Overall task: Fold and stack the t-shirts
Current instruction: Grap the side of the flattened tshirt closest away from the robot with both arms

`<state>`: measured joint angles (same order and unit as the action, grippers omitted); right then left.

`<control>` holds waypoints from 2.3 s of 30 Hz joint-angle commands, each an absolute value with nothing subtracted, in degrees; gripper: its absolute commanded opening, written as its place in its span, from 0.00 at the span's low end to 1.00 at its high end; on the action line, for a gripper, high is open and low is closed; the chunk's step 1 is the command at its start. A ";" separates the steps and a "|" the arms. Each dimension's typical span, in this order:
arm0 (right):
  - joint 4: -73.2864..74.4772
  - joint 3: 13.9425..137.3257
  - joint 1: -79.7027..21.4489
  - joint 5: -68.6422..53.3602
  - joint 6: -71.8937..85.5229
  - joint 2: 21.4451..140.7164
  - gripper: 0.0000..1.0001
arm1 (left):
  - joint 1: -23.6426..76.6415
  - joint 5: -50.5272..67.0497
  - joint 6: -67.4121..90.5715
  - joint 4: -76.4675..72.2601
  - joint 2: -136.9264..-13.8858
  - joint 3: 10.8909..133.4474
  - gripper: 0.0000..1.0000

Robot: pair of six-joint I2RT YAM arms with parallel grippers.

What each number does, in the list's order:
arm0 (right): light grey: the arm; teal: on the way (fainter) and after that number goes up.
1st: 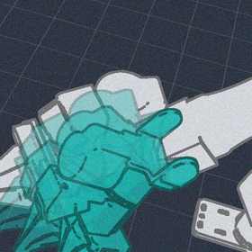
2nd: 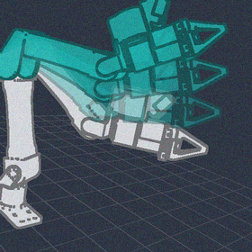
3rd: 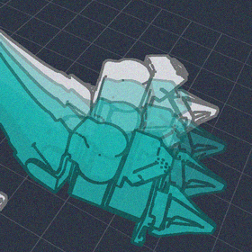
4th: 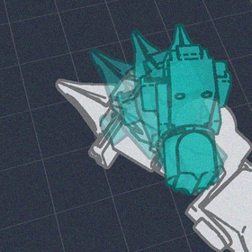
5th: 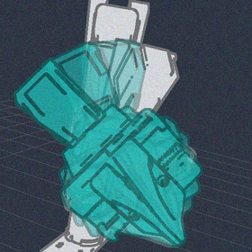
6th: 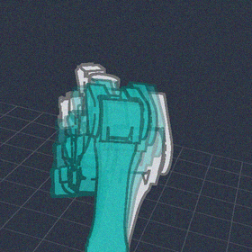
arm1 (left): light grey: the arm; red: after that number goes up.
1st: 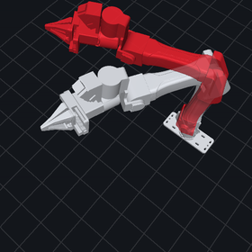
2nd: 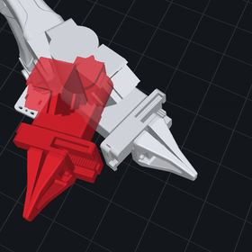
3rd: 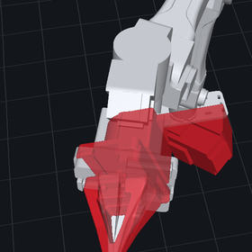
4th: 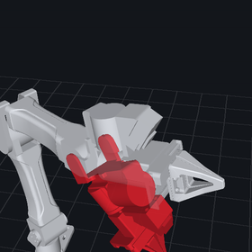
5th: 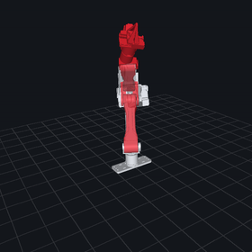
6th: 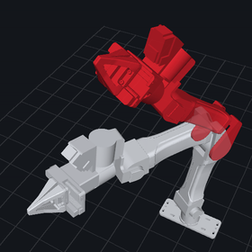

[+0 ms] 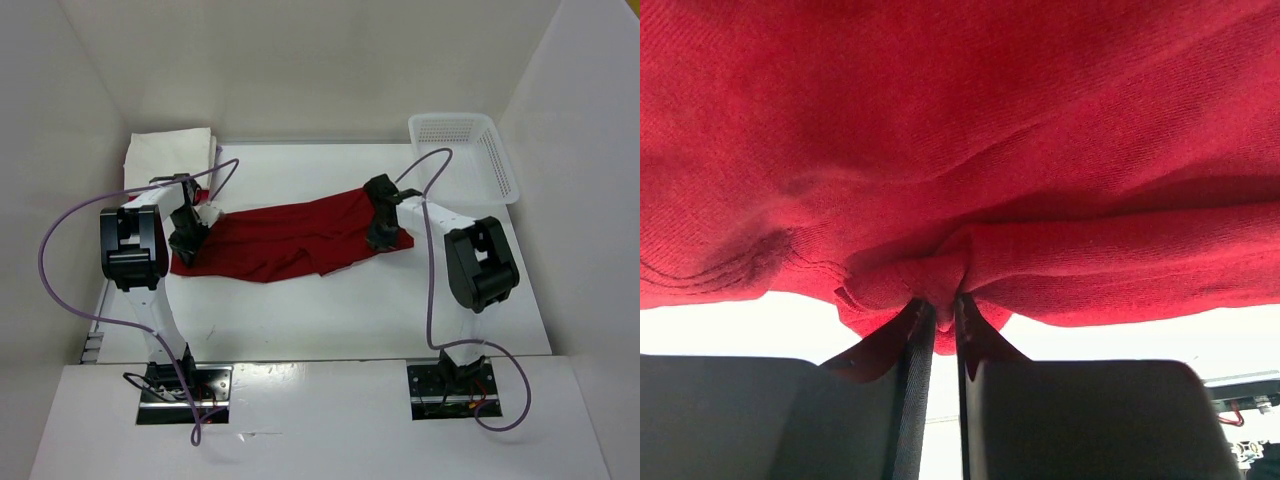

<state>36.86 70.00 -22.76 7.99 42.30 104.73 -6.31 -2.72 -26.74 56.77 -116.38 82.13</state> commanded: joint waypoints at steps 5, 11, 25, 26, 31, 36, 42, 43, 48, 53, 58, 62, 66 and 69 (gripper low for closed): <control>33.57 78.30 -22.85 9.14 40.87 114.43 0.00 | -6.68 -1.58 -26.71 57.57 -115.22 80.68 0.19; 33.57 81.46 -22.85 10.37 40.87 112.42 0.00 | -6.68 -1.58 -26.72 57.57 -115.22 80.68 0.19; 32.78 87.01 -23.91 5.98 38.33 114.97 0.04 | -6.68 -1.58 -26.72 57.57 -115.22 80.68 0.20; 32.78 85.79 -24.69 5.98 38.32 113.57 0.09 | -6.68 -1.58 -26.72 57.57 -115.22 80.07 0.20; 35.60 77.37 -26.71 4.93 40.68 102.51 0.39 | -7.21 -1.05 -26.72 57.57 -115.22 80.07 0.20; 33.14 69.79 -28.74 -4.03 46.40 99.58 0.46 | -7.21 -1.05 -26.72 57.57 -115.22 79.02 0.20; 30.85 71.54 -30.76 -6.15 48.34 104.93 0.56 | -7.21 -1.05 -26.72 57.57 -114.70 78.49 0.20; 30.85 72.94 -30.76 -6.15 48.34 105.72 0.56 | -7.21 -1.05 -26.72 57.05 -114.18 77.96 0.20; 30.24 75.05 -31.38 -6.15 48.87 108.71 0.59 | -7.21 -1.05 -27.25 56.52 -113.64 77.34 0.20; 30.23 77.61 -31.38 -5.36 50.00 109.86 0.60 | -7.21 -1.05 -27.25 56.51 -113.12 76.29 0.20; 29.63 75.15 -31.38 -3.52 52.37 105.57 0.59 | -7.21 -1.05 -27.25 55.99 -113.12 75.77 0.20; 28.65 74.87 -31.38 -3.69 52.38 107.39 0.59 | -7.21 -1.05 -27.25 55.99 -113.12 75.76 0.20; 28.57 76.11 -31.38 -4.31 52.38 110.56 0.59 | -7.21 -1.05 -27.25 55.99 -113.12 75.76 0.20; 27.86 77.25 -31.38 -4.31 52.38 111.96 0.51 | -7.21 -1.05 -27.77 55.99 -113.12 75.76 0.20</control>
